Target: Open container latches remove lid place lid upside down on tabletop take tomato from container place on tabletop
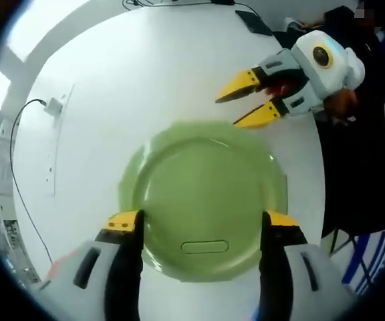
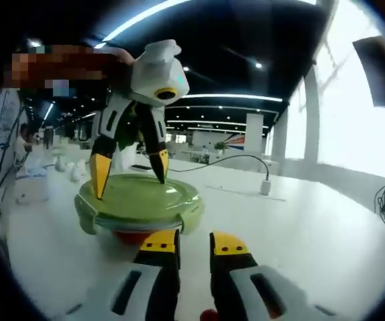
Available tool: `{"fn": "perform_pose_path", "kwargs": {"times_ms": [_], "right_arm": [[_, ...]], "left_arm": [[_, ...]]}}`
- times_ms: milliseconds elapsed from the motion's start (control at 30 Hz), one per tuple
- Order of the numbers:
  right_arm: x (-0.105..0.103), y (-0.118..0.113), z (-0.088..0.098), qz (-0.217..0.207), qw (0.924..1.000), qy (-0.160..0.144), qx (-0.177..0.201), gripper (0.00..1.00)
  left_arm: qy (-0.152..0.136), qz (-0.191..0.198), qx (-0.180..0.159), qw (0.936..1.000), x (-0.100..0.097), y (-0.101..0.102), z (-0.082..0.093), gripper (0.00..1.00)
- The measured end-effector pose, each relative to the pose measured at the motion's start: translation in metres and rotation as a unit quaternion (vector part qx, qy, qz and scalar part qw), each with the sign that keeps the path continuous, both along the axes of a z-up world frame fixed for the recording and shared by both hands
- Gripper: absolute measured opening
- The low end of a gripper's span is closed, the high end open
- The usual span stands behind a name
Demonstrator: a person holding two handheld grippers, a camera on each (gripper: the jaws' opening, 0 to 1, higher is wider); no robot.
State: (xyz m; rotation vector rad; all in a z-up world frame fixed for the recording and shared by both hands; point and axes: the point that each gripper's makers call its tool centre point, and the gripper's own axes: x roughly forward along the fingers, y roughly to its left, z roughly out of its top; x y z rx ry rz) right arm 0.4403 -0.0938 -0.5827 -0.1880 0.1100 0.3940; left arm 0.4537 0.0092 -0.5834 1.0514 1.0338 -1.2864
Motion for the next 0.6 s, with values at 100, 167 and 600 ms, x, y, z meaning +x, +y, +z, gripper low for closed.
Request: {"fn": "perform_pose_path", "kwargs": {"times_ms": [100, 167, 600], "right_arm": [[0.003, 0.005, -0.002, -0.004, 0.9989, -0.023, -0.041, 0.11], [0.001, 0.009, -0.002, 0.008, 0.9975, -0.030, -0.063, 0.06], [0.009, 0.008, -0.002, -0.012, 0.9956, -0.042, -0.083, 0.06]], "left_arm": [[0.000, -0.001, 0.001, 1.0000, 0.000, 0.000, 0.000, 0.62], [0.001, 0.000, 0.000, 1.0000, 0.000, -0.001, 0.000, 0.61], [0.006, 0.004, -0.003, 1.0000, 0.008, 0.002, 0.001, 0.59]]}}
